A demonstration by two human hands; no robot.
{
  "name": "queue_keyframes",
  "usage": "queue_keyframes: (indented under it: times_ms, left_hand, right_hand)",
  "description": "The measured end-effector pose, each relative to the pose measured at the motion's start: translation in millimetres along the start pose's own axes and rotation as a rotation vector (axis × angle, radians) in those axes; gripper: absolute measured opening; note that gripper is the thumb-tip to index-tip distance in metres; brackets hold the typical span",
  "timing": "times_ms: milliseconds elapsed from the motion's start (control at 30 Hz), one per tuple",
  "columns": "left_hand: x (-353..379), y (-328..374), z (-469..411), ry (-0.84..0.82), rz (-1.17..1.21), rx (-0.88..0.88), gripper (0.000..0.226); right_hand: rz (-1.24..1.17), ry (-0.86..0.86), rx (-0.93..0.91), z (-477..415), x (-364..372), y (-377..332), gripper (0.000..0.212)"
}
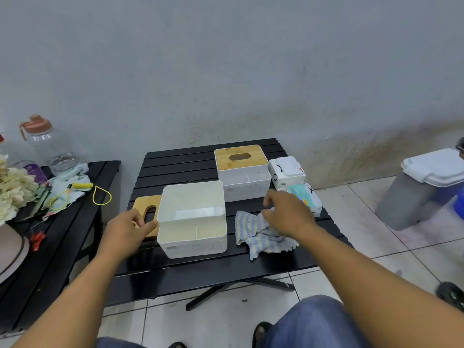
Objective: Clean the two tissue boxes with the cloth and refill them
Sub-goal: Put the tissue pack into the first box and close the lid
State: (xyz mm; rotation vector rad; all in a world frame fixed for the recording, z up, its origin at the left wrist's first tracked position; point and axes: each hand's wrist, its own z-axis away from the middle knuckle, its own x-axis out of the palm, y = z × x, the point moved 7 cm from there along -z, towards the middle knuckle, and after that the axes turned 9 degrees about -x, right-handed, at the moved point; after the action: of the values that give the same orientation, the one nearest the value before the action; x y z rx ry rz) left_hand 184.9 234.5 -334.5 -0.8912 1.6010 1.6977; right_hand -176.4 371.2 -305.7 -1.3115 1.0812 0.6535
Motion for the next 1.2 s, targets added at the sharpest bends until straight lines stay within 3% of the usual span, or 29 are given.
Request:
queue_keyframes:
  times_ms: [133, 367, 500, 767, 1033, 1200]
  left_hand:
    - [-2.3, 6.6, 4.0, 0.031, 0.017, 0.015, 0.027]
    - [7.3, 17.8, -1.3, 0.023, 0.009, 0.044, 0.012]
    - [5.0, 15.0, -1.8, 0.036, 0.038, 0.049, 0.015]
    - [3.9, 12.3, -0.4, 0.030, 0.054, 0.035, 0.020]
    - [3.6, 12.6, 0.7, 0.011, 0.067, 0.019, 0.022]
    - [-3.3, 11.3, 3.6, 0.026, 0.172, -0.021, 0.020]
  right_hand:
    - [-0.028, 0.209, 0.284, -9.9, -40.4, 64.7, 0.018]
    - [0.010, 0.078, 0.441, -18.0, -18.8, 107.9, 0.077]
    - [0.023, 0.039, 0.456, -18.1, 3.3, 109.0, 0.096]
    - [0.009, 0.040, 0.495, -19.7, 19.9, 107.3, 0.086]
    - [-0.089, 0.169, 0.461, -22.5, -1.7, 92.8, 0.067]
    - [-0.146, 0.252, 0.345, -31.6, -30.7, 49.8, 0.059]
